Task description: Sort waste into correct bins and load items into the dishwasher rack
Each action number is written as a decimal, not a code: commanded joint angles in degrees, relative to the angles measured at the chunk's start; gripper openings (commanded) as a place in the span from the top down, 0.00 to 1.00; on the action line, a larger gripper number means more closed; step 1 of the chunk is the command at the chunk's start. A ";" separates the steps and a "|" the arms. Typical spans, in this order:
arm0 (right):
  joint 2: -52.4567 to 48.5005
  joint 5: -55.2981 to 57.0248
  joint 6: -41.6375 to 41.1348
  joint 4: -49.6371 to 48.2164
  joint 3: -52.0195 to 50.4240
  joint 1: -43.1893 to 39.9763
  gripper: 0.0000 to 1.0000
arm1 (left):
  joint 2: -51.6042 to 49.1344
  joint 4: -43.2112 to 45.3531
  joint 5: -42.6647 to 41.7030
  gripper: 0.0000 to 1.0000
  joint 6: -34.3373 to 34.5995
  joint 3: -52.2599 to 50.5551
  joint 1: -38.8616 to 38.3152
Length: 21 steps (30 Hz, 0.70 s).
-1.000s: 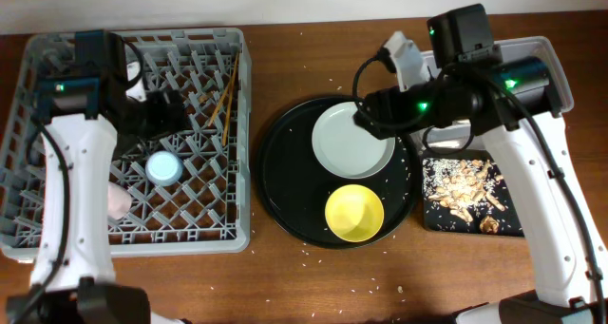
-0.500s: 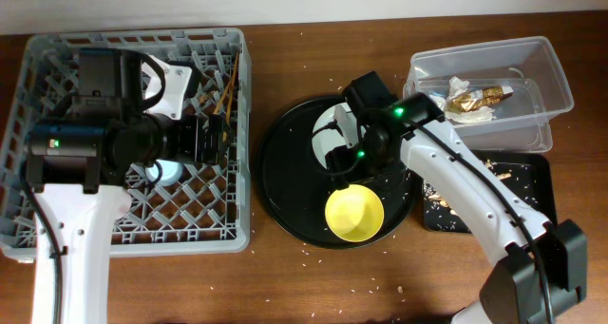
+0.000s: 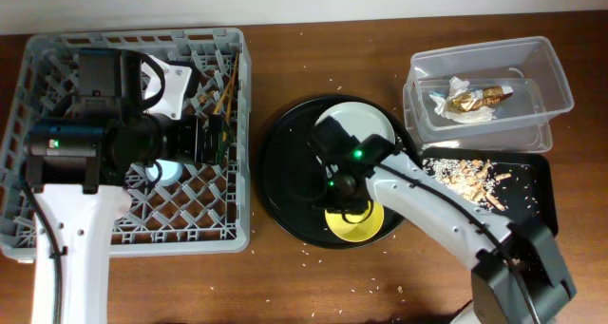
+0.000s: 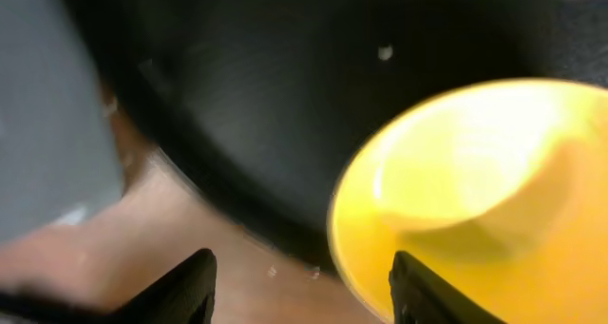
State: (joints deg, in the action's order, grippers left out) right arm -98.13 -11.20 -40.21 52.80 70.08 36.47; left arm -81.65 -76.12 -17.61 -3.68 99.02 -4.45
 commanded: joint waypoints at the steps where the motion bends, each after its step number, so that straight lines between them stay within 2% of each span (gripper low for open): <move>1: -2.93 2.32 -7.28 -3.17 -4.00 0.11 0.45 | 0.24 0.00 -0.61 0.01 -1.16 0.79 -0.07; 2: -4.39 1.16 -7.28 -3.67 -3.98 0.11 0.50 | 0.24 0.00 -0.61 0.01 -1.16 0.79 -0.07; 3: -6.19 0.00 -7.28 -4.48 -3.93 0.11 0.62 | 0.24 0.00 -0.61 0.01 -1.16 0.79 -0.07; 5: -7.58 -2.27 -7.26 -4.79 -3.91 -1.99 0.96 | 0.24 0.00 -0.61 0.01 -1.16 0.79 -0.07; 8: -7.45 -4.79 -5.66 -1.81 -3.32 -5.86 0.96 | 0.24 0.00 -0.61 0.01 -1.16 0.79 -0.07; 12: 0.35 -10.49 11.28 2.23 0.35 -11.45 0.96 | 0.24 0.00 -0.61 0.01 -1.16 0.79 -0.07; 15: 9.49 -12.20 18.64 5.01 3.56 -16.35 0.96 | 0.24 0.00 -0.61 0.01 -1.16 0.79 -0.07; 19: 13.18 -12.17 18.47 5.14 3.76 -16.74 0.96 | 0.24 0.00 -0.61 0.01 -1.16 0.79 -0.07; 21: 10.62 -12.13 11.04 3.72 2.32 -12.24 0.96 | 0.24 0.00 -0.61 0.01 -1.16 0.79 -0.07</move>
State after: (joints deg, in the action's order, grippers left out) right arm -84.27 -22.44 -23.88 57.67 73.76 19.59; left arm -81.65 -76.12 -17.63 -3.70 99.02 -4.45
